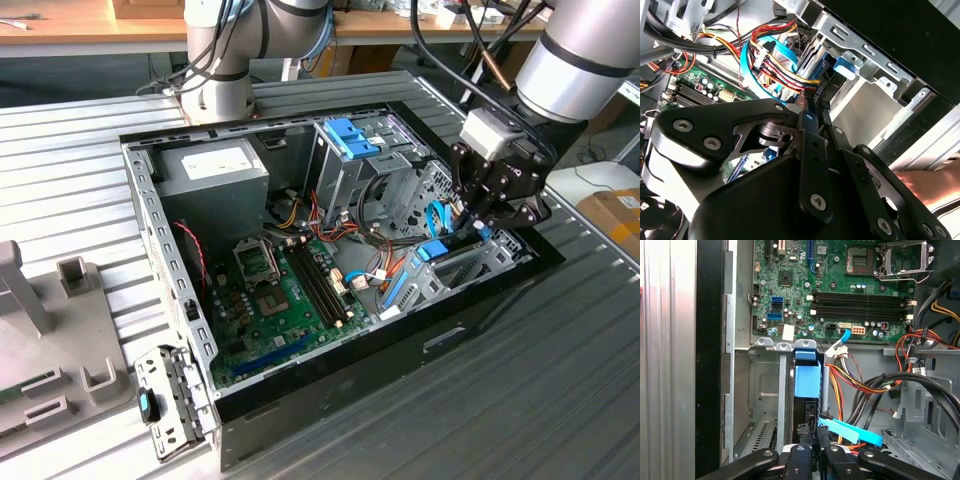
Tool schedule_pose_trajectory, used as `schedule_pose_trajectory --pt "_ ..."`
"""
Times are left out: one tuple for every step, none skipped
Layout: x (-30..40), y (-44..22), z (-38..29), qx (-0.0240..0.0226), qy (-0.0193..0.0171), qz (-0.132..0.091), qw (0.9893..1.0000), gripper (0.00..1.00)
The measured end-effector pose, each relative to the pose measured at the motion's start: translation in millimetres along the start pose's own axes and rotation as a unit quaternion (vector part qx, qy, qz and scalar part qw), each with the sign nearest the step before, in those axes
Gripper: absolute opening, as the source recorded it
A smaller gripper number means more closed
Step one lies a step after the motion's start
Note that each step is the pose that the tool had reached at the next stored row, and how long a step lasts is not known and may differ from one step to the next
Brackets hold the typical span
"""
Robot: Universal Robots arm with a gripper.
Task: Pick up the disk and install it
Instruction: 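Insert the first disk wire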
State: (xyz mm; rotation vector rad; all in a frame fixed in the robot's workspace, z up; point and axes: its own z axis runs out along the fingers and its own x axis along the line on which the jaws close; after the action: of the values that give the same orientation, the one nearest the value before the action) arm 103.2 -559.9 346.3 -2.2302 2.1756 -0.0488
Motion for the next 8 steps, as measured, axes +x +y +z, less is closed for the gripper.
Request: schedule_pose_trajectory --pt "0.0 0.0 0.9 0.0000 0.0002 0.001 1.0000 0.16" --pt "0.0 0.0 1.1 0.0000 0.0003 0.001 1.0000 0.16" --pt "0.0 0.0 1.3 0.0000 0.0001 0.001 1.0000 0.16" --pt "0.0 0.0 1.3 0.0000 0.0001 0.001 1.0000 0.16" --pt "0.0 0.0 1.3 0.0000 0.0000 0.002 1.0000 0.16" --pt "0.0 0.0 1.3 0.0000 0.0001 0.003 1.0000 0.16" --pt "0.0 0.0 1.4 0.0000 0.0001 0.005 1.0000 0.16" --pt "0.0 0.0 1.4 0.0000 0.0002 0.006 1.0000 0.16"
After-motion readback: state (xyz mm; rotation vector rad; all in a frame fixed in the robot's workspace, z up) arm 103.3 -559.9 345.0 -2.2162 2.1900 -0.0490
